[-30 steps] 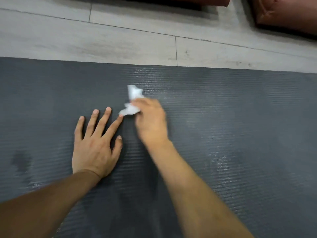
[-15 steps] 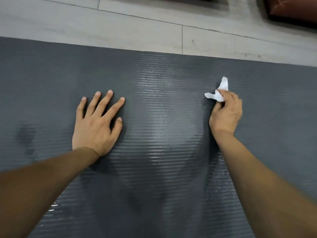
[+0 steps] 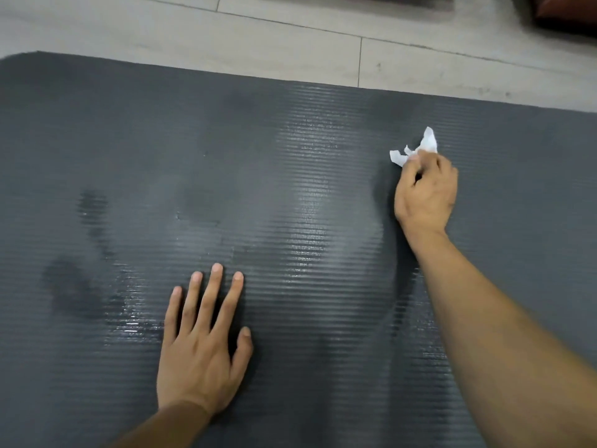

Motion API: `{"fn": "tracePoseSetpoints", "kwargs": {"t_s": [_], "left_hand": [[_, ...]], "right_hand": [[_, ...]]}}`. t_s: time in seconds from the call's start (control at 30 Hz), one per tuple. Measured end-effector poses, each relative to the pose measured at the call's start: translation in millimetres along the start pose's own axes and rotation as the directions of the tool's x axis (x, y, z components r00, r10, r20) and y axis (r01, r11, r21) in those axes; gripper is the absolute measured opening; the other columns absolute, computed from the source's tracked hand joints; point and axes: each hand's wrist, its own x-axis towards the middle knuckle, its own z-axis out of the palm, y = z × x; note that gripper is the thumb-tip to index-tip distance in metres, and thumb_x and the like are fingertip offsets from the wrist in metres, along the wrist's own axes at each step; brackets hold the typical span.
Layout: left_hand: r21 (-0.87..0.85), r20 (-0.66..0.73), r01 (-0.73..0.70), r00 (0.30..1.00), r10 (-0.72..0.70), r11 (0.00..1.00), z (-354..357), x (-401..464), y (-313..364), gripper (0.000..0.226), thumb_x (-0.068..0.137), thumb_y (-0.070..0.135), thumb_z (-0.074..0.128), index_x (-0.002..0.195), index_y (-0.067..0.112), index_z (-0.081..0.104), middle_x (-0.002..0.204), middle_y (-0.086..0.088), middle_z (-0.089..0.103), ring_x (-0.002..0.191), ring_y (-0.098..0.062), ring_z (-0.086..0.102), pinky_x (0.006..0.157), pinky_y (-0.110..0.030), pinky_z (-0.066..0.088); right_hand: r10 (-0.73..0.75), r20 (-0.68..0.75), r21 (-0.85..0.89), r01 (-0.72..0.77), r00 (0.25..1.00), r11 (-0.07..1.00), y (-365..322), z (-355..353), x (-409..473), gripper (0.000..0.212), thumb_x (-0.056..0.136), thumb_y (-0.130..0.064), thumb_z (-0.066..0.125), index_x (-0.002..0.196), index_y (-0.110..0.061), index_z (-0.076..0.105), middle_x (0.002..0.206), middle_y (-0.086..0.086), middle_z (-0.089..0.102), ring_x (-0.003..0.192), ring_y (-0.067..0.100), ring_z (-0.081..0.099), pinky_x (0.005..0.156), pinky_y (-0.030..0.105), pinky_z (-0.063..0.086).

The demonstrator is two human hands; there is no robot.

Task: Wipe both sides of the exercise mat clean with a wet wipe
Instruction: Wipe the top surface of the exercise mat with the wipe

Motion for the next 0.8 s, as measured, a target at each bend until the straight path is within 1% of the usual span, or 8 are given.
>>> {"fn": "tracePoseSetpoints", "kwargs": {"t_s": [0.13,0.27,0.4,0.47,0.57,0.63,0.73,0.8], "left_hand": [[-0.012,-0.009,-0.004,1.000,0.004,1.000,0,-1,-1,0.075,0.093,0.046,0.039,0.163,0.023,0.026,0.172,-0.006,0.018,0.158,-0.031,0.015,0.125,-0.059,0.018],[-0.018,-0.023,-0.003,1.000,0.002,1.000,2,-1,-2,0.075,0.092,0.045,0.040,0.163,0.022,0.028,0.172,-0.007,0.018,0.158,-0.032,0.016,0.125,-0.059,0.018],[-0.028,-0.030,-0.010,0.999,0.009,1.000,3,1,-3,0.076,0.090,0.045,0.041,0.162,0.021,0.031,0.171,-0.007,0.021,0.158,-0.032,0.019,0.124,-0.061,0.020],[-0.031,-0.026,-0.011,1.000,0.010,0.999,2,1,-3,0.076,0.090,0.045,0.041,0.162,0.021,0.031,0.171,-0.007,0.021,0.157,-0.033,0.019,0.124,-0.061,0.021],[-0.024,-0.015,-0.008,1.000,0.008,1.000,2,3,-2,0.076,0.091,0.045,0.040,0.162,0.022,0.030,0.171,-0.007,0.020,0.158,-0.032,0.018,0.125,-0.060,0.019],[-0.028,-0.014,-0.008,1.000,0.008,1.000,1,2,-3,0.075,0.092,0.046,0.039,0.162,0.022,0.029,0.171,-0.007,0.020,0.158,-0.032,0.018,0.125,-0.059,0.018],[-0.030,-0.024,-0.006,1.000,0.006,1.000,1,1,-2,0.075,0.092,0.046,0.038,0.163,0.022,0.028,0.171,-0.007,0.020,0.158,-0.032,0.018,0.124,-0.060,0.019],[-0.041,-0.033,-0.004,0.999,0.003,0.999,0,2,-1,0.075,0.092,0.045,0.038,0.162,0.022,0.030,0.171,-0.007,0.021,0.157,-0.032,0.020,0.124,-0.060,0.019]], "right_hand": [[0.081,0.052,-0.150,-0.072,0.995,0.986,-9,-2,-3,0.031,0.097,-0.024,0.044,0.121,-0.015,0.062,0.121,0.011,0.059,0.108,0.032,0.050,0.093,0.042,0.043],[0.133,0.093,-0.246,-0.107,0.987,0.963,-35,3,-3,0.027,0.093,-0.009,0.051,0.117,-0.009,0.064,0.109,0.017,0.064,0.101,0.034,0.054,0.087,0.042,0.044],[-0.270,0.266,-0.010,0.283,0.925,0.959,-126,42,-56,0.027,0.083,-0.008,0.063,0.109,-0.009,0.068,0.101,0.011,0.068,0.088,0.032,0.060,0.078,0.040,0.047],[-0.481,0.286,0.099,0.473,0.829,0.875,-170,55,-87,0.028,0.082,-0.009,0.054,0.106,-0.009,0.069,0.103,0.009,0.067,0.087,0.031,0.059,0.079,0.040,0.049],[-0.592,0.287,0.143,0.577,0.753,0.804,-166,45,-80,0.039,0.083,-0.017,0.037,0.100,-0.013,0.072,0.101,0.005,0.068,0.086,0.029,0.061,0.076,0.038,0.050],[-0.548,0.293,0.022,0.567,0.784,0.823,-119,28,-60,0.037,0.086,-0.019,0.040,0.104,-0.013,0.072,0.099,0.006,0.070,0.086,0.030,0.062,0.076,0.038,0.050],[-0.203,0.265,-0.299,0.281,0.942,0.912,-27,-14,-21,0.025,0.088,-0.018,0.050,0.105,-0.013,0.067,0.093,0.013,0.070,0.089,0.035,0.058,0.081,0.042,0.046],[-0.031,0.202,-0.401,0.112,0.979,0.909,11,-46,-12,0.023,0.091,-0.015,0.049,0.108,-0.008,0.063,0.092,0.019,0.069,0.088,0.038,0.055,0.082,0.044,0.041]]}}
